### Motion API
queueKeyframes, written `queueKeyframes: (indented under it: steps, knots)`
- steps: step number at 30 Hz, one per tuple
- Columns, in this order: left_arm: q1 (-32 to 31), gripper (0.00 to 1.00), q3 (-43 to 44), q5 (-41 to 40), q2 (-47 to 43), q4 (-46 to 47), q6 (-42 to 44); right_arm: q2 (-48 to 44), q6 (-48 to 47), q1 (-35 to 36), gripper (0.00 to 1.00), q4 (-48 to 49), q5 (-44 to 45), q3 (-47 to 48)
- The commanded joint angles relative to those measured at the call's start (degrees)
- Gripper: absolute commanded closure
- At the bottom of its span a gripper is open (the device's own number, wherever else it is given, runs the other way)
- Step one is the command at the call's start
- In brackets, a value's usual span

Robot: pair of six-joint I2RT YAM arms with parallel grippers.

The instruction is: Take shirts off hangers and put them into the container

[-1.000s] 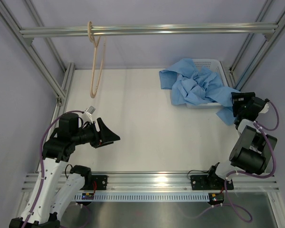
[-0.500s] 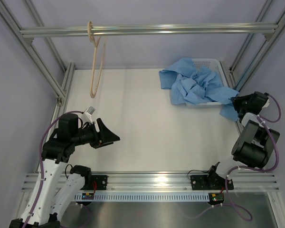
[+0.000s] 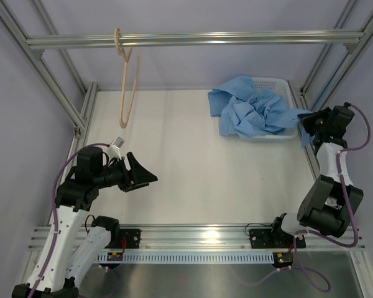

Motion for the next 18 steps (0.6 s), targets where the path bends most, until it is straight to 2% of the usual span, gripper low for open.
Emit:
queueKeyframes:
  steps: [1,6,9,11,16,18]
  knots:
    - [-0.21,0.34,2.26,1.66,0.86,3.37,-1.11,-2.75,-2.94,2.59,1.00,-4.94,-1.27,8.75]
    - [-0.21,0.34,2.17,1.31,1.39,4.43,-1.29,3.92,-6.36,7.42,1.00,-9.95,-6.18,22.98]
    - [-0.21,0.35,2.00,1.13,1.57,4.60,-1.55,16.80,-4.97,10.40,1.00,-14.51,-10.40,33.44]
    - [-0.21,0.35,2.61,0.87,2.01,4.52,-1.81,21.49,-3.30,11.99,1.00,-15.84,-11.03,38.35]
    - [-0.29,0.35,4.98,-0.54,2.97,3.20,-1.81,33.61,-2.16,17.87,1.00,-20.95,-10.15,44.97]
    - [-0.29,0.35,5.95,-0.89,3.50,2.76,-1.64,33.56,-0.05,19.11,1.00,-17.03,-9.80,42.35]
